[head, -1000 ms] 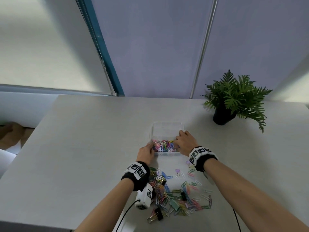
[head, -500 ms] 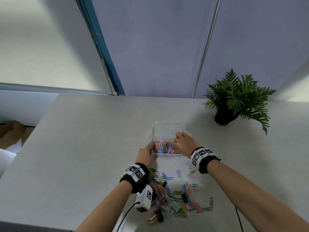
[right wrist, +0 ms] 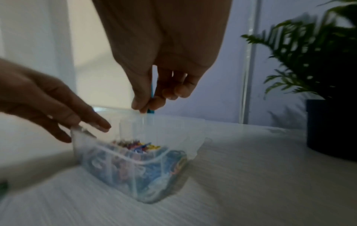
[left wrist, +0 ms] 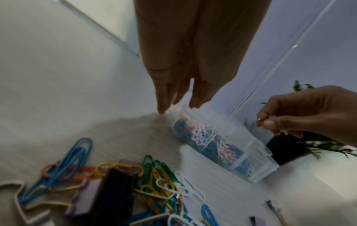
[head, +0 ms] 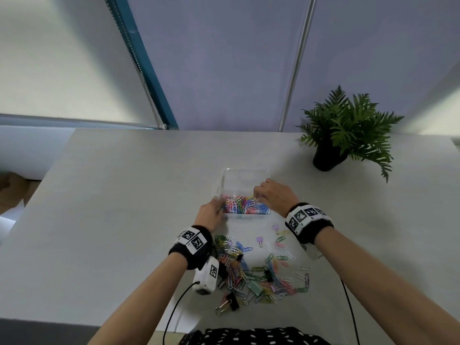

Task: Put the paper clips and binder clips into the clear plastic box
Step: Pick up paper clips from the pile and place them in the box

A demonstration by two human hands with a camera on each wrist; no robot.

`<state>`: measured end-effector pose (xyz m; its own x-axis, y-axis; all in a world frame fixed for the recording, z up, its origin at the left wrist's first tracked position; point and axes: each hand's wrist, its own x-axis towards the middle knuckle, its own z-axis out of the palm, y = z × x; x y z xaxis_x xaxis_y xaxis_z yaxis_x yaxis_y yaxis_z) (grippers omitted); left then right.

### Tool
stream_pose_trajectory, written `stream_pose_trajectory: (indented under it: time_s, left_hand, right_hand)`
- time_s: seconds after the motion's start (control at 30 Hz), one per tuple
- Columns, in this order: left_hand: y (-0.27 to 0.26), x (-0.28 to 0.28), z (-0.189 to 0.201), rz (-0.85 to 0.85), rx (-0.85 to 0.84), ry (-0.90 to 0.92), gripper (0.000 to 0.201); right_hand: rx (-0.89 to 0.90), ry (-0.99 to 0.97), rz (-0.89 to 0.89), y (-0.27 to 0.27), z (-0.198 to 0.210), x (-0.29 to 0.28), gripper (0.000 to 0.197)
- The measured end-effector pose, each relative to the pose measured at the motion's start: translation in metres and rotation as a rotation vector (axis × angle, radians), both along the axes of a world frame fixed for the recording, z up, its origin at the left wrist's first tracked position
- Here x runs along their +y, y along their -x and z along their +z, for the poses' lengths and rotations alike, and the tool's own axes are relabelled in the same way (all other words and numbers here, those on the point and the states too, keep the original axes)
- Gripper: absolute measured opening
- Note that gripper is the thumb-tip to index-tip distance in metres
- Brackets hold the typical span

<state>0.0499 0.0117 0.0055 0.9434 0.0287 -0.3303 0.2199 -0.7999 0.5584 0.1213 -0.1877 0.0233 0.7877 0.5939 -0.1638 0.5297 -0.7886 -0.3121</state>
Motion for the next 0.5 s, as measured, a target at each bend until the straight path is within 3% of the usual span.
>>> stream_pose_trajectory:
  time_s: [0.1,0.17,0.23,0.3,0.4,0.5]
  left_hand:
    - [0.008,-0.004,0.006,0.017,-0.204,-0.058,0.038]
    - [0.015,-0.014,0.012,-0.095,-0.395,-0.085,0.035]
    - [0.022,-0.033,0.015,-0.274,-0.478,-0.011,0.035]
    - [0.029,-0.057,0.012,-0.453,-0.359,0.043,0.03]
    - [0.041,-0.089,-0.005,-0.686,-0.187,-0.049,0.024]
    - [0.052,-0.104,-0.019,-0.778,-0.153,-0.096,0.027]
  right_hand:
    - [0.082,-0.276,-0.221,0.015,-0.002,-0.02,0.009]
    - [0.179,-0.359,-0.282,0.03,-0.007,-0.035,0.013]
    - [0.247,-0.357,-0.313,0.046,-0.018,-0.043,0.012]
    - [0.292,-0.394,-0.317,0.059,-0.028,-0.047,0.003]
    - [0.313,-0.407,-0.311,0.073,-0.032,-0.055,0.018]
    - [0.231,-0.36,-0.394,0.088,-0.031,-0.075,0.017]
